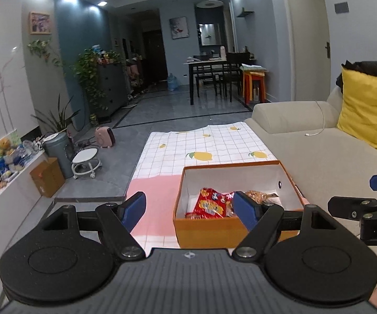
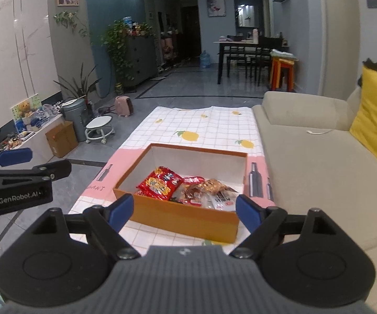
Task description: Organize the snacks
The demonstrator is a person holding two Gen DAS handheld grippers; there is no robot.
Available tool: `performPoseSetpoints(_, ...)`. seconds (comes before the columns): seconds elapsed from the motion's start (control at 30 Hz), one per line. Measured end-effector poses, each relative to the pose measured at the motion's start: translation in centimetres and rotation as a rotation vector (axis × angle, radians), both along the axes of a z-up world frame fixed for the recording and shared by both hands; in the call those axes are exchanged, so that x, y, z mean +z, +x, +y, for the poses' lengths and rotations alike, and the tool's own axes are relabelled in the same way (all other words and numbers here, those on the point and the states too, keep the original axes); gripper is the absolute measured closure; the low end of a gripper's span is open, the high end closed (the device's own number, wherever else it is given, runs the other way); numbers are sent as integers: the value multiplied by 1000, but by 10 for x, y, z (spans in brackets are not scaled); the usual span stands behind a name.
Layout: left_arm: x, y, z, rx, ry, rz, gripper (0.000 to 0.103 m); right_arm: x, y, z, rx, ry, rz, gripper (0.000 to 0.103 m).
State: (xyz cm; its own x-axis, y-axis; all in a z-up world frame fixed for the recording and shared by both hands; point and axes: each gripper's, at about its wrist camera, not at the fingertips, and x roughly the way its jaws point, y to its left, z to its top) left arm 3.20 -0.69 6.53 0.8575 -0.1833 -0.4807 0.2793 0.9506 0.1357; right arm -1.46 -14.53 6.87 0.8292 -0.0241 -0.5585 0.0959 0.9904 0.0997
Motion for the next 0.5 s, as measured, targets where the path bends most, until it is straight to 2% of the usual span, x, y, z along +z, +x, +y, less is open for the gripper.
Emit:
performPoseSetpoints(0.27, -24, -31, 14, 31, -19, 68, 13, -21, -43, 15, -9, -17, -13, 16)
performPoseSetpoints(0.5, -50, -36, 18, 82, -9, 157, 13, -33, -49, 23, 22, -17, -41, 15)
